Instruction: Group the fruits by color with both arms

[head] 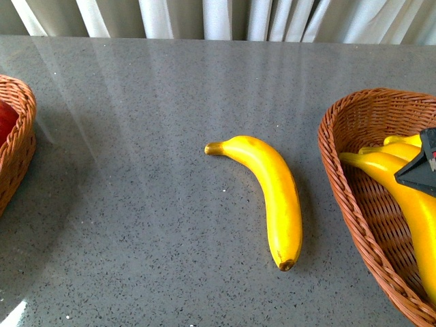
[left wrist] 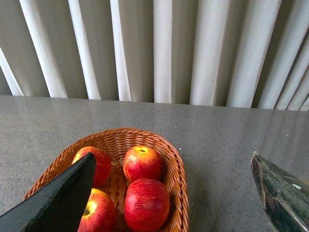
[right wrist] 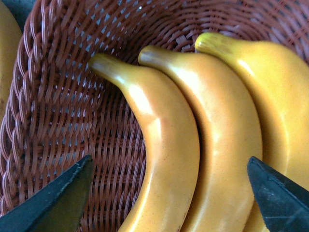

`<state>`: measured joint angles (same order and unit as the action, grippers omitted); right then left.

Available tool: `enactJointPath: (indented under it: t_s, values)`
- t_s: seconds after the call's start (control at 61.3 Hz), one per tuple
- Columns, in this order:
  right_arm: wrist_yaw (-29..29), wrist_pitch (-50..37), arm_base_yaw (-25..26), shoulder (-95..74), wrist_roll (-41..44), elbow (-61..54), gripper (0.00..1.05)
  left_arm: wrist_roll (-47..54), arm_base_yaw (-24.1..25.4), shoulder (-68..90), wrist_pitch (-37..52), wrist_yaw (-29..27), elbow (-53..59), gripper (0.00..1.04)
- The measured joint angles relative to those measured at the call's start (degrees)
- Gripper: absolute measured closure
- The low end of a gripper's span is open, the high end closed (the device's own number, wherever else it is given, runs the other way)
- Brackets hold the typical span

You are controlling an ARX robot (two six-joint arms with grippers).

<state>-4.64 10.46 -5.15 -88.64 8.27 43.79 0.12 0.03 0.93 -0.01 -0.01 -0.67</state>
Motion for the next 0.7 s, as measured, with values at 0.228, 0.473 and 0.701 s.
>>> enactJointPath:
  t_s: [0.228,0.473,0.701]
  values:
    - [2.32,2.49,-6.05,-0.26,0.61,6.38,0.09,0.0,0.0,0.0,0.0,0.0,0.0,0.09]
    - [5.27,3.5,-14.21,-5.79,1.33,12.7,0.09,0.0,0.0,0.0,-0.02,0.0,0.0,0.09]
    - [6.69,4.04,-21.24,-13.18,1.88,18.71,0.09,0.0,0.0,0.0,0.0,-0.02,0.0,0.09]
